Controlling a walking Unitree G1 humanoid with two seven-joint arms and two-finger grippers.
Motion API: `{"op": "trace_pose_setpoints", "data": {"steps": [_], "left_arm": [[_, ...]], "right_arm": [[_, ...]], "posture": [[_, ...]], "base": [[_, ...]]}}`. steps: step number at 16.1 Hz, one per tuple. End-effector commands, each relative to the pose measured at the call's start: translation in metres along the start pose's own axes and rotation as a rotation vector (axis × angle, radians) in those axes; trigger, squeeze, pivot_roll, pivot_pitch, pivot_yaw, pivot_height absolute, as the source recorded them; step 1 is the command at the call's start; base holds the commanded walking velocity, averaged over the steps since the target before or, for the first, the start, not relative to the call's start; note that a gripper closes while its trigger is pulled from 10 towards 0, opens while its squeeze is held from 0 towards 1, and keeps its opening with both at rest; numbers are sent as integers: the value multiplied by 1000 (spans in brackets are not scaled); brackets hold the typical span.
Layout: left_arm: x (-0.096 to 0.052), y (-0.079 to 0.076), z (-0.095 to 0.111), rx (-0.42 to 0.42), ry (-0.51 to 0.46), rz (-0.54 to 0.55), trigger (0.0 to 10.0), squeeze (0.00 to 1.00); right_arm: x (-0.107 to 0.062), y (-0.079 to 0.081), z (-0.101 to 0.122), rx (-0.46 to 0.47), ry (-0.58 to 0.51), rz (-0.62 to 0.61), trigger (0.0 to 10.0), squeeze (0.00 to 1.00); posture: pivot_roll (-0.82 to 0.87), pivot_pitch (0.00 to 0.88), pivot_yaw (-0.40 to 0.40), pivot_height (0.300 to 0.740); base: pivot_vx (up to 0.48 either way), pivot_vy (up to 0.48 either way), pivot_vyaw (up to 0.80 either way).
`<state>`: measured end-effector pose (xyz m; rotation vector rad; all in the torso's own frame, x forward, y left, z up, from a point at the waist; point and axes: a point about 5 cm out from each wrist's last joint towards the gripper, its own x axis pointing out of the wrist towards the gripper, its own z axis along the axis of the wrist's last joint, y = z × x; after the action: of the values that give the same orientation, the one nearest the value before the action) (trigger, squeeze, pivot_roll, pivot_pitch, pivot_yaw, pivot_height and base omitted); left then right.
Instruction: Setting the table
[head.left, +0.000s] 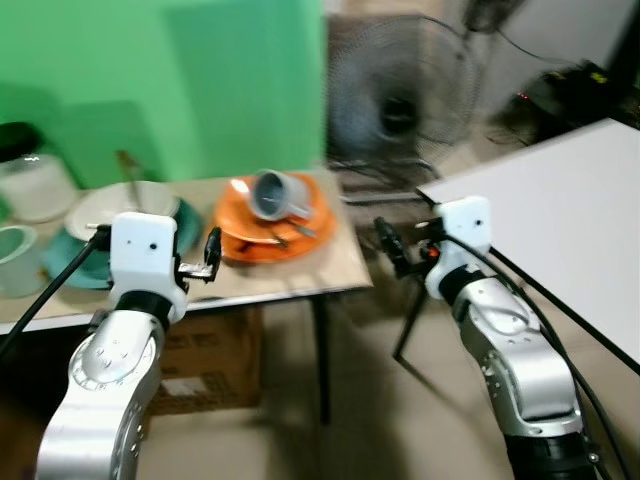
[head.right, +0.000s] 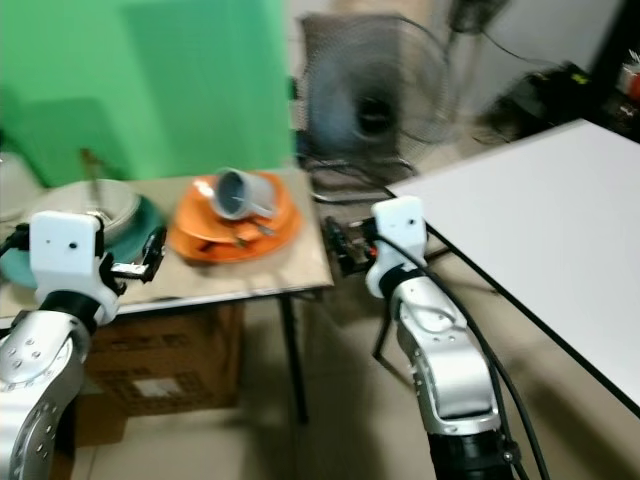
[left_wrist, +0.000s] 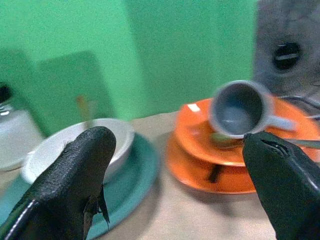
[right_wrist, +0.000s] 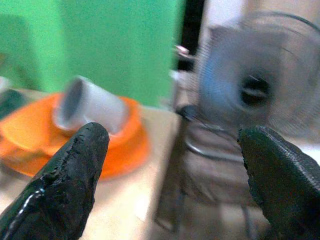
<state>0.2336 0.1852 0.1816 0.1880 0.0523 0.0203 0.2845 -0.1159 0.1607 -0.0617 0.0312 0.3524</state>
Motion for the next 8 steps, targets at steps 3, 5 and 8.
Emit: {"op": "trace_pose_setpoints", "data": {"steps": [3, 5, 8], "left_arm": [[-4, 3, 0, 26, 5, 1, 10000, 0], [-4, 1, -1, 34, 6, -15, 10000, 0], [-5, -4, -2, 50, 8, -52, 10000, 0]], "right_arm": [[2, 10, 4, -16, -25, 68, 10000, 0], [2, 9, 4, -28, -31, 79, 10000, 0], [1, -1, 4, -1, -26, 93, 10000, 0]], "posture": [[-7, 0, 23, 740], [-10, 0, 25, 740], [-20, 0, 26, 740]], "base": [[386, 0, 800], [386, 0, 800], [227, 0, 0]]}}
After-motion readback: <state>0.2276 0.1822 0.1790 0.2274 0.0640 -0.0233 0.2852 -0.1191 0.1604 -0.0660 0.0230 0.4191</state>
